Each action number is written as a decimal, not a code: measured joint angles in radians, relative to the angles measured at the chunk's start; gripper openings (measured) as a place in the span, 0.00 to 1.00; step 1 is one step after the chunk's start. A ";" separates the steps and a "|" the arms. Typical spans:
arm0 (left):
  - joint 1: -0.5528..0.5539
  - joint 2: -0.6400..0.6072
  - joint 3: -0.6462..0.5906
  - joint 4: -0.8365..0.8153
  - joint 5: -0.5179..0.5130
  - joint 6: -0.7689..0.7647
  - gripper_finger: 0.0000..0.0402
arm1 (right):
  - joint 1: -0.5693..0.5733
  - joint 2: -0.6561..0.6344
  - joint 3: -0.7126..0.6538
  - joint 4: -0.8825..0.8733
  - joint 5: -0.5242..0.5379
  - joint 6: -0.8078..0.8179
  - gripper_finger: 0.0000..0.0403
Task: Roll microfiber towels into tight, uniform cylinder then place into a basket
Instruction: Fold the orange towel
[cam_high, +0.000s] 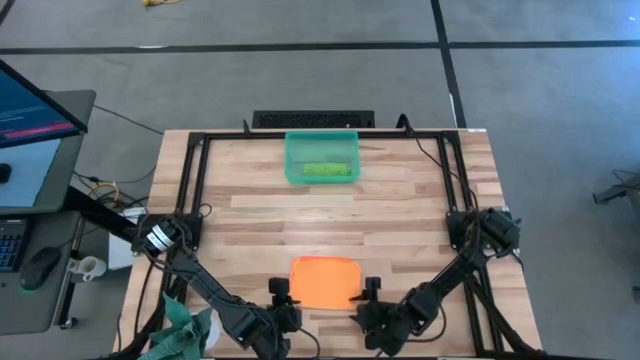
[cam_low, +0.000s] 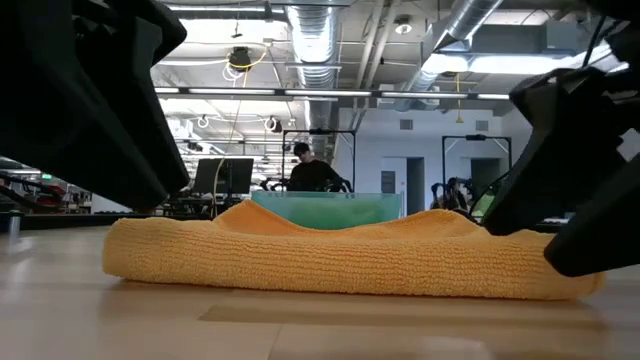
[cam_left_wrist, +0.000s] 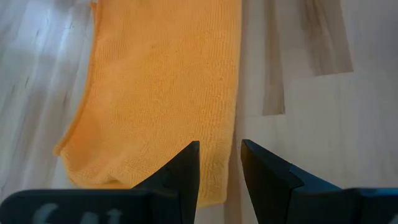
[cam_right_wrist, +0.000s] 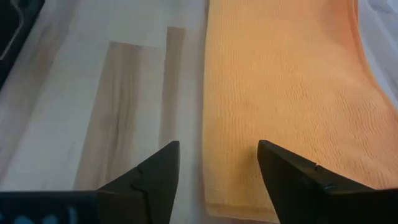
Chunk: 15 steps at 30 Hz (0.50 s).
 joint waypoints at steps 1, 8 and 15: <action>0.000 0.000 0.000 -0.003 0.000 0.000 0.28 | -0.001 0.000 0.000 -0.007 0.000 0.007 0.59; 0.003 0.000 -0.057 0.028 0.000 0.004 0.28 | -0.005 0.000 0.000 -0.022 -0.001 0.032 0.59; 0.013 -0.003 -0.146 0.088 0.024 -0.042 0.28 | -0.009 0.000 0.000 -0.022 0.000 0.039 0.59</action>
